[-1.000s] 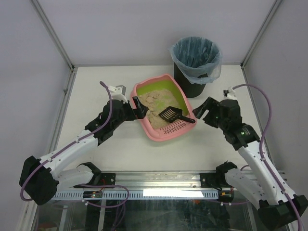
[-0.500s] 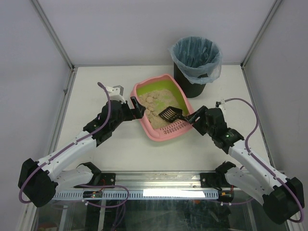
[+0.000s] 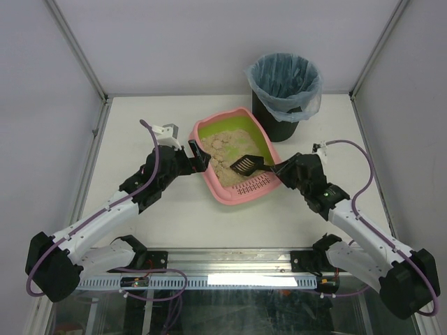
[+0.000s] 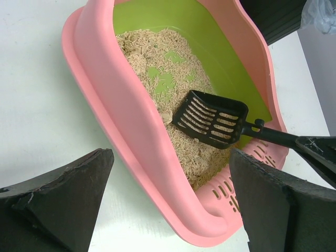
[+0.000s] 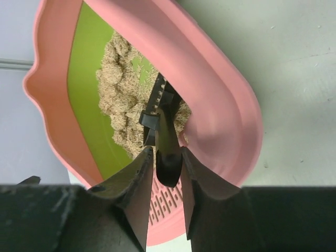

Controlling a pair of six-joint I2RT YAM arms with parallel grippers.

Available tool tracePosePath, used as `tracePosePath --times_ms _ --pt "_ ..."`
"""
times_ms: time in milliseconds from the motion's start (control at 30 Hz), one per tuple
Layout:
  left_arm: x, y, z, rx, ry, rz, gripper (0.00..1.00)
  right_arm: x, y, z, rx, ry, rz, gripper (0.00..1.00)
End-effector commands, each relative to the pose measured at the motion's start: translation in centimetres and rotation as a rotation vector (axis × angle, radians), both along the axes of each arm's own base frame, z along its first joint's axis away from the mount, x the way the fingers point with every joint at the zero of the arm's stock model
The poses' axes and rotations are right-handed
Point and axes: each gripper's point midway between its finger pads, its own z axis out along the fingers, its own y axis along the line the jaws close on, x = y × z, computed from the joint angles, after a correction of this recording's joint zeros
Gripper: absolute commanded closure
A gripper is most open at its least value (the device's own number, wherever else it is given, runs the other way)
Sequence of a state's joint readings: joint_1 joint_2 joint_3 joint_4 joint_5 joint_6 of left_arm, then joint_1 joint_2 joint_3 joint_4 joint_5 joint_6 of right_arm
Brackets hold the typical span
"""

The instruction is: Clean the litter box

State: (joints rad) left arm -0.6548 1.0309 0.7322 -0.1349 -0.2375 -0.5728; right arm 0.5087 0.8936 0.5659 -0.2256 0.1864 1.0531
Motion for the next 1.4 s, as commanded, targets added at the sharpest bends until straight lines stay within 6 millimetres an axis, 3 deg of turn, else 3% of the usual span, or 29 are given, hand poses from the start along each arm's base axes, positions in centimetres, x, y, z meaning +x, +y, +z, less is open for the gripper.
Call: tracePosePath --times_ms 0,333,933,1167,1367 --pt "0.3 0.1 2.0 -0.022 -0.062 0.01 0.01 2.2 0.2 2.3 -0.068 -0.09 0.005 0.71" --pt "0.1 0.4 2.0 -0.013 -0.062 0.014 0.01 5.1 1.7 3.0 -0.129 -0.138 0.019 0.7" --pt "-0.1 0.5 2.0 -0.003 -0.056 0.007 0.01 8.9 1.8 3.6 -0.131 -0.232 -0.11 0.66" --pt "0.0 0.9 1.8 0.007 -0.057 0.021 0.01 9.7 1.9 3.2 -0.191 -0.232 -0.095 0.82" --pt "0.9 2.7 2.1 0.037 -0.053 0.108 0.01 10.3 3.3 5.5 -0.241 -0.316 -0.027 0.97"
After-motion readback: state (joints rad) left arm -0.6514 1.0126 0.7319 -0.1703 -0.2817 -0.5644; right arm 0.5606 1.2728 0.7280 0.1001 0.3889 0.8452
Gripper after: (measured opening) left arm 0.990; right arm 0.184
